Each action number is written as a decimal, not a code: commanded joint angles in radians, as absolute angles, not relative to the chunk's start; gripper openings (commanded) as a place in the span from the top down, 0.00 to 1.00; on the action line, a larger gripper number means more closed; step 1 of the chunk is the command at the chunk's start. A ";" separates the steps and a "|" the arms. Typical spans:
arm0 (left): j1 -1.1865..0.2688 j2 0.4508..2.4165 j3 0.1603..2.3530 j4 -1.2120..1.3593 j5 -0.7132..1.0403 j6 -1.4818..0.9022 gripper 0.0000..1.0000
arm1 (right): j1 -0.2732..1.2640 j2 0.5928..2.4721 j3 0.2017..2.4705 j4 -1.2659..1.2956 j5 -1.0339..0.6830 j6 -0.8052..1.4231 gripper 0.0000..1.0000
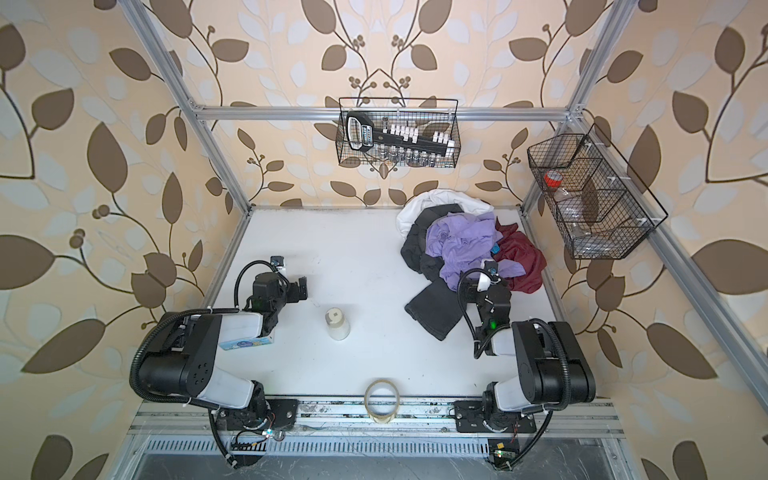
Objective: Pick out a specific cloth from the pile
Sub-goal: 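Reach the right gripper into the pile toward the grey jeans while the left arm lifts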
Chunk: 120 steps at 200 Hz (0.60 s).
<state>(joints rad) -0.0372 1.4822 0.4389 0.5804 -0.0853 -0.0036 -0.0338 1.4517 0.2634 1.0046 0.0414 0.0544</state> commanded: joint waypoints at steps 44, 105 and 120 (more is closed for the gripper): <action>-0.025 1.178 0.578 0.259 -0.076 -0.069 0.01 | -0.023 1.083 0.392 0.519 0.123 0.128 0.00; -0.025 1.094 0.864 -0.134 0.507 -0.093 0.01 | 0.000 1.038 0.746 -0.074 0.008 0.164 0.01; -0.025 1.071 0.887 -0.174 0.635 -0.093 0.01 | 0.012 1.045 0.806 -0.157 -0.022 0.170 0.01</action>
